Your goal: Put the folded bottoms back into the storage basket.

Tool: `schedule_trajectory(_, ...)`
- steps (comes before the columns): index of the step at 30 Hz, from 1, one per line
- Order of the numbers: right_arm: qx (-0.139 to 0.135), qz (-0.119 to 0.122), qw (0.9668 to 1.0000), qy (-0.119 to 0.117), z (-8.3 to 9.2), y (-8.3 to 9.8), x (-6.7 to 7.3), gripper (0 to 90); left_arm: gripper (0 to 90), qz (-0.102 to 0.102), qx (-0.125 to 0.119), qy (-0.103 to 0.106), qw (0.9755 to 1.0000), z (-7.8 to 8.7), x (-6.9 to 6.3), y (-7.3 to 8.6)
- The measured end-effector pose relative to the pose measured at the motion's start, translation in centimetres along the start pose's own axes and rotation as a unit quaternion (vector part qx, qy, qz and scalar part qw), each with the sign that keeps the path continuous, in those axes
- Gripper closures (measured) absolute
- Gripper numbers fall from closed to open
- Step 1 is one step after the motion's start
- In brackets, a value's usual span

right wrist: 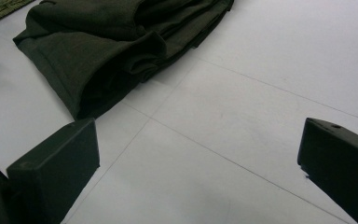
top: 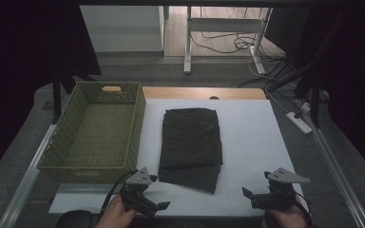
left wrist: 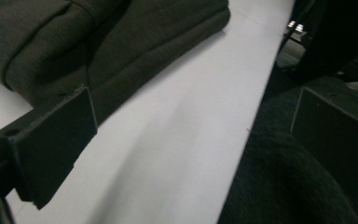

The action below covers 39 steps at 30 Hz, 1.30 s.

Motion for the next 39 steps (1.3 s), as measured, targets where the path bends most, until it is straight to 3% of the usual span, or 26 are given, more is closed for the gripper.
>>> schedule_trajectory(4, 0.000, 0.001, 1.0000, 0.000, 0.0, 0.0, 0.0, 0.0, 0.0, 0.005, 0.003, 0.011, 0.9999, -0.9, 0.3, -0.8)
schedule_trajectory(11, 0.001, 0.004, 1.0000, -0.001, 0.0, 0.0, 0.0, 0.0, 0.0, -0.007, 0.009, 0.001, 0.9999, -2.4, 1.0, -2.0)
schedule_trajectory(21, 0.003, 0.008, 1.0000, -0.003, -0.1, 0.0, 0.1, 0.0, 0.0, -0.008, 0.005, -0.015, 0.9998, -3.3, 2.2, -3.7)
schedule_trajectory(30, 0.004, 0.008, 1.0000, -0.003, -0.1, 0.0, 0.1, 0.0, 0.2, 0.009, -0.011, -0.020, 0.9997, -3.7, 3.6, -4.9)
schedule_trajectory(39, 0.003, 0.007, 1.0000, -0.002, -0.1, 0.0, 0.1, 0.0, 0.0, 0.015, -0.009, -0.026, 0.9995, -4.3, 5.1, -5.7)
Point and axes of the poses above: each handheld gripper's, and its own axes: z roughly backward along the jaws, y roughly out of its underside, x roughly to its left, the point moved 2 cm from there along -z, roughly forward along the jaws, and after that the axes turned 1 degree about -x, right-handed, at the moved point
